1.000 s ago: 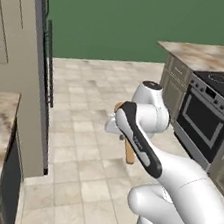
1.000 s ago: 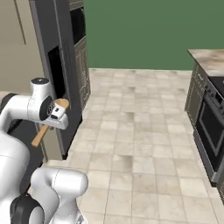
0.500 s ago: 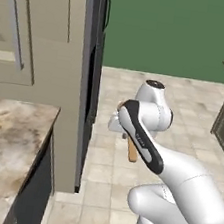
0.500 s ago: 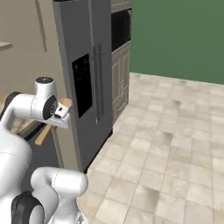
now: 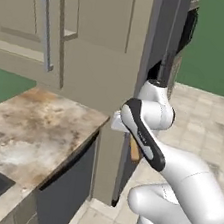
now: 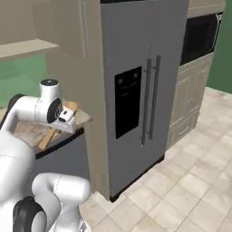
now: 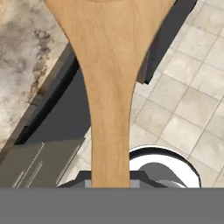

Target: Organize the utensils by type. Pick up the wooden spoons from the counter and place them in the open cabinet. Then pick up the metallic utensils from the counter and place them in the open drawer.

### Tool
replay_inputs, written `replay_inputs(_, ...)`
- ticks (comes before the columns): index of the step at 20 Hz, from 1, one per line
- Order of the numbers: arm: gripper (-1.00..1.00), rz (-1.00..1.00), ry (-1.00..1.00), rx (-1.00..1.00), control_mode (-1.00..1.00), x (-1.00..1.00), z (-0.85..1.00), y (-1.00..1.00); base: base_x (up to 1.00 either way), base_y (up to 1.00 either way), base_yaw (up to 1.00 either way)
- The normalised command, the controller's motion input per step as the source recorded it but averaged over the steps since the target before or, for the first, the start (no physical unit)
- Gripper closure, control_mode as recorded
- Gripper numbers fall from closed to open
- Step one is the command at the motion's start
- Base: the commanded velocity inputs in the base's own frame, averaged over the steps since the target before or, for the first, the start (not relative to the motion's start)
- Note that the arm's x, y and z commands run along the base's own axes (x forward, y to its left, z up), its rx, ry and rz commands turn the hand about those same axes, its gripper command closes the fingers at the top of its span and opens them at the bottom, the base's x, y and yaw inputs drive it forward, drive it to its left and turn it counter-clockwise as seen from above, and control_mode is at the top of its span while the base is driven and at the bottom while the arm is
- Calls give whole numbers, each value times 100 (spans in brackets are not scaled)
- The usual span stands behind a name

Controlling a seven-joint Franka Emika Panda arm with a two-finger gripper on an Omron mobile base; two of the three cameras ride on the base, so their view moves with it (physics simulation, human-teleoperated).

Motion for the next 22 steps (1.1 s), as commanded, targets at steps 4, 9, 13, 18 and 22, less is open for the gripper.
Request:
replay_inputs(4,100,0,0,0,100,0,0,0,27,-23,76)
replay_inputs(9,100,0,0,0,100,0,0,0,26,-40,60)
replay_inputs(13,100,0,0,0,100,0,0,0,17,-50,54)
replay_inputs(18,100,0,0,0,100,0,0,0,15,-61,27)
replay_inputs(22,100,0,0,0,100,0,0,0,18,-56,6)
